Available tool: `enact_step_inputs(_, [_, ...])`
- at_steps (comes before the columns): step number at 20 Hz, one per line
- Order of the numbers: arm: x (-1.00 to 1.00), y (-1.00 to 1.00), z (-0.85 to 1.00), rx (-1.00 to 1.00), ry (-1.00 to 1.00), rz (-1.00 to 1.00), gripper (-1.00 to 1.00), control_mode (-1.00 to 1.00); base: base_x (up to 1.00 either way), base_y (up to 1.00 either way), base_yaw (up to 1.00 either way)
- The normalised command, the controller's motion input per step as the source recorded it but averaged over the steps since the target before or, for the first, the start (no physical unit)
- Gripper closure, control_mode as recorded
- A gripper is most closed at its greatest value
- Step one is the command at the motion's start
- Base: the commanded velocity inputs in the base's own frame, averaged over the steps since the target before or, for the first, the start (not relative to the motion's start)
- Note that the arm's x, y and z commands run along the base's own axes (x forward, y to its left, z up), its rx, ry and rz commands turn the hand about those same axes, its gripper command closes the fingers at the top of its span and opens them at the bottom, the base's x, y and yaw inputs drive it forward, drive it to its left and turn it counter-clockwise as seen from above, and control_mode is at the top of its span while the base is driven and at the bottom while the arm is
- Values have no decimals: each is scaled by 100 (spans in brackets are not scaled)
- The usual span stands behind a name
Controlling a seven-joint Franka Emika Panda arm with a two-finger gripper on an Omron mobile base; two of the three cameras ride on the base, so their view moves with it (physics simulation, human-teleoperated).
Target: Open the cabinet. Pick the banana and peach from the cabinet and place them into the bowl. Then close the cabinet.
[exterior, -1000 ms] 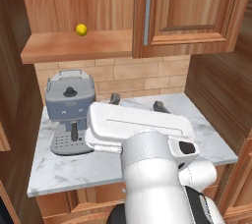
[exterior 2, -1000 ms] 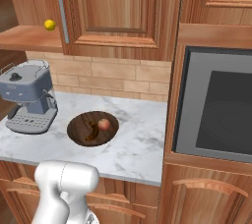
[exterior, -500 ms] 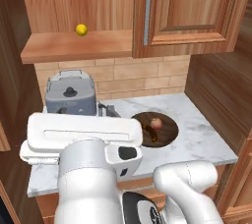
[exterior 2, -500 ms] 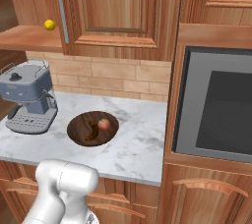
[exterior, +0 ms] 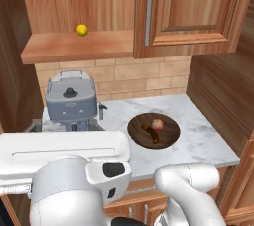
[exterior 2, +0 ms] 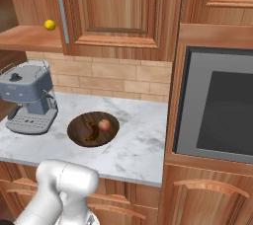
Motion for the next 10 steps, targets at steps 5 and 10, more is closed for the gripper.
enact_step_inputs(5, [45,99,0,-16,4,0,-100,-100,0,0,0])
enact_step_inputs(10, [29,72,0,-10,13,2,-100,-100,0,0,0])
